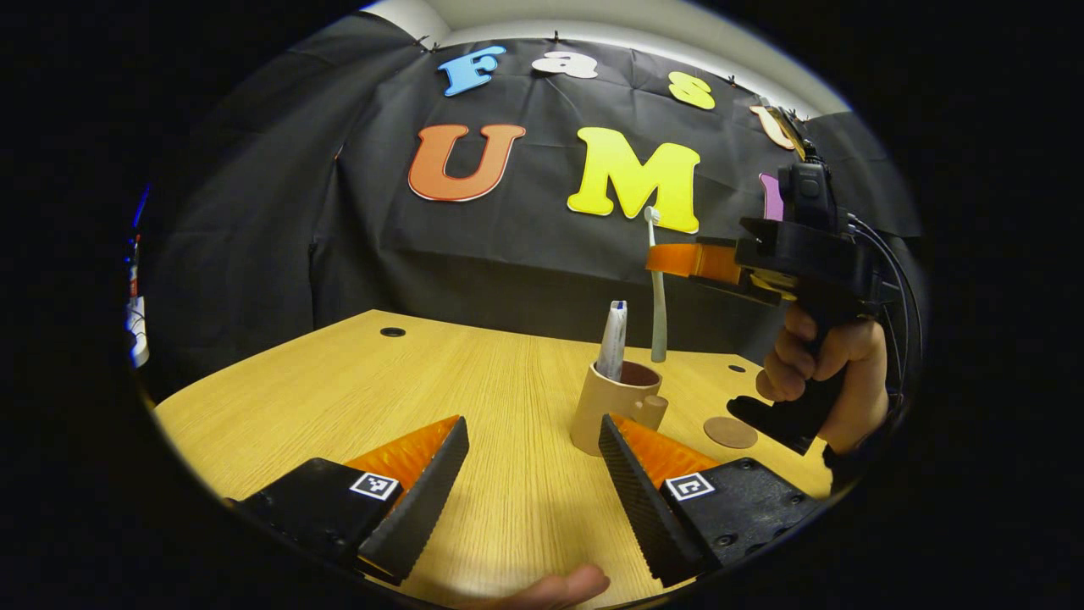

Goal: Put the toothbrush and toothpaste on the desktop into the cup, then pick up the cup and place it on the coaster on the desktop.

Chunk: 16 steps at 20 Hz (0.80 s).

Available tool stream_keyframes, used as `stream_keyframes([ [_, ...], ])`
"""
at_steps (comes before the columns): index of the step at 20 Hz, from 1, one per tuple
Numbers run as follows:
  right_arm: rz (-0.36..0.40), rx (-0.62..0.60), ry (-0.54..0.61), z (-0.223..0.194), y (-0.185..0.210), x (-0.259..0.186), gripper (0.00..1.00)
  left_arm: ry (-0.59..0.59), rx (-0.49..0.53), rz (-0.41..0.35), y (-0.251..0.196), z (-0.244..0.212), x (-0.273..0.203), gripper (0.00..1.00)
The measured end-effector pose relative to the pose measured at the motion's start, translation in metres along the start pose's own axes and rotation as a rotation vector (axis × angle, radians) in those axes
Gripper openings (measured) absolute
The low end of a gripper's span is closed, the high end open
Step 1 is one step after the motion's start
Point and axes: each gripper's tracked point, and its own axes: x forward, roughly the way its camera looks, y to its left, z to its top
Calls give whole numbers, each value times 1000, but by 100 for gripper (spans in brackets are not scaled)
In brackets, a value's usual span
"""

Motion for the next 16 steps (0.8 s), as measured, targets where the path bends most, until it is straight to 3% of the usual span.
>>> stream_keyframes([
  [7,-7,-16,12,-13,-1,-3,9,7,-1,7,2,-4,-1,98],
  [13,-5,10,14,-5,-6,-25,49,17,-1,-1,-4,-7,1,98],
  [14,-8,7,8,-2,-9,-30,63,23,2,0,-6,-7,1,98],
  [16,-14,-2,-1,3,-14,-40,80,22,11,-5,-11,-4,3,98],
])
